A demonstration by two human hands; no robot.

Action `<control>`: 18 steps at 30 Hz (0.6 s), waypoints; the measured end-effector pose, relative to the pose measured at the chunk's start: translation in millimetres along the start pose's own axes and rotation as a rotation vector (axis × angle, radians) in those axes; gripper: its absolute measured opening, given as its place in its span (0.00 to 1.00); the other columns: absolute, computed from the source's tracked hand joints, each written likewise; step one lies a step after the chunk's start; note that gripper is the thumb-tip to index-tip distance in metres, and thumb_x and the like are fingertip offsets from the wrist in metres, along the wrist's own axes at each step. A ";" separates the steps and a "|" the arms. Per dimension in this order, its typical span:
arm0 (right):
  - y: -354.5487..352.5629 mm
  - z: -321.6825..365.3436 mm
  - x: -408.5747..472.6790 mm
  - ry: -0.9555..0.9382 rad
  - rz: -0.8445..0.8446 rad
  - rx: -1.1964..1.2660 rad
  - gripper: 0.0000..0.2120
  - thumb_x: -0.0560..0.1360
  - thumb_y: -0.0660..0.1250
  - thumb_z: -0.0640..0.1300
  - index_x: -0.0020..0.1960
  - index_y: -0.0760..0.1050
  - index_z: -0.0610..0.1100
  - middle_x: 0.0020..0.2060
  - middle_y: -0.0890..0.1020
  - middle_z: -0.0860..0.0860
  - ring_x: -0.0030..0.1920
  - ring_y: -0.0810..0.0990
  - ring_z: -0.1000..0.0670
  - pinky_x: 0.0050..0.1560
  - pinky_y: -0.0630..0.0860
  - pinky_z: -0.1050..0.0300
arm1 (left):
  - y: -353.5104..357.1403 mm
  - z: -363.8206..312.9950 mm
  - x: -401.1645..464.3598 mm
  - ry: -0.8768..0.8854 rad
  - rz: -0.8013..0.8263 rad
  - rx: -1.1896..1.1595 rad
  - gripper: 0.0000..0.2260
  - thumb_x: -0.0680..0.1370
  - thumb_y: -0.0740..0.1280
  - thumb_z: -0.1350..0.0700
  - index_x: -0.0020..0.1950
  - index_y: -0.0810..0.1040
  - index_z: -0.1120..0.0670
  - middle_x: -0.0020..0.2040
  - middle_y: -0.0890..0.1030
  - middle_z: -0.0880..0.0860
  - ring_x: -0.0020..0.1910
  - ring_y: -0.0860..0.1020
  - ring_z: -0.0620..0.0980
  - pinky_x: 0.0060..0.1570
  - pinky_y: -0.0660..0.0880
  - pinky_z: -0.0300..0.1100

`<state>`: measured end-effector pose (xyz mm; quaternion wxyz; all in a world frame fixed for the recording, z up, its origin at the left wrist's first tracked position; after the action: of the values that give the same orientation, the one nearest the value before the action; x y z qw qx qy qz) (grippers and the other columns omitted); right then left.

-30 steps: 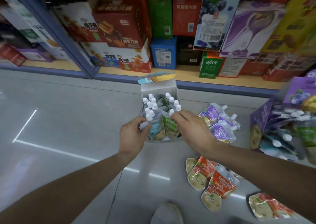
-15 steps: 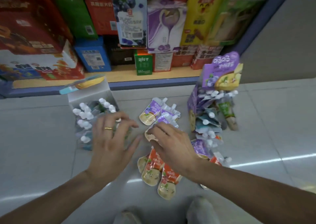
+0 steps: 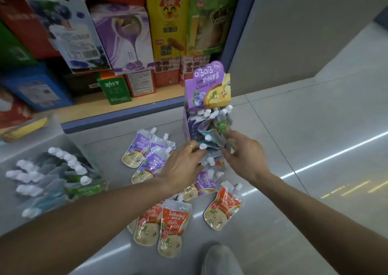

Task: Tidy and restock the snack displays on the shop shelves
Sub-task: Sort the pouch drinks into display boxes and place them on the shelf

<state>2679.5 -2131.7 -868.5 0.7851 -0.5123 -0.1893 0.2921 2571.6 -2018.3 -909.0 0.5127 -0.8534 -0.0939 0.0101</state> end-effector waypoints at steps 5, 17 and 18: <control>36.0 10.8 26.6 -0.038 0.281 -0.122 0.26 0.74 0.69 0.51 0.70 0.68 0.55 0.55 0.83 0.48 0.54 0.81 0.40 0.47 0.78 0.50 | 0.3 -0.1 3.4 0.038 0.024 -0.042 0.15 0.80 0.70 0.58 0.67 0.81 0.53 0.61 0.78 0.53 0.58 0.78 0.55 0.58 0.75 0.46; -61.6 32.5 50.6 -0.037 -0.126 0.267 0.06 0.80 0.68 0.45 0.50 0.84 0.47 0.40 0.84 0.55 0.41 0.82 0.54 0.42 0.75 0.61 | -81.3 46.7 29.5 -0.365 -0.349 -0.544 0.06 0.79 0.73 0.55 0.53 0.86 0.54 0.58 0.78 0.47 0.55 0.77 0.38 0.57 0.72 0.28; -69.7 37.8 53.5 -0.020 -0.105 0.373 0.04 0.79 0.70 0.45 0.49 0.84 0.48 0.39 0.84 0.56 0.40 0.81 0.57 0.41 0.74 0.66 | -89.4 46.8 27.0 -0.363 -0.344 -0.643 0.05 0.79 0.73 0.56 0.52 0.86 0.54 0.59 0.80 0.47 0.57 0.78 0.40 0.59 0.74 0.32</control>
<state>2715.9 -2091.8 -789.6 0.8786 -0.3445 -0.1663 0.2860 2579.4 -1932.0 -850.7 0.1890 -0.9264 -0.3227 0.0446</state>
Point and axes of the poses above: each hand's wrist, its own x-axis towards the middle knuckle, its own y-axis out of the palm, z = x × y, the point moved 9 cm from there along x, towards the middle knuckle
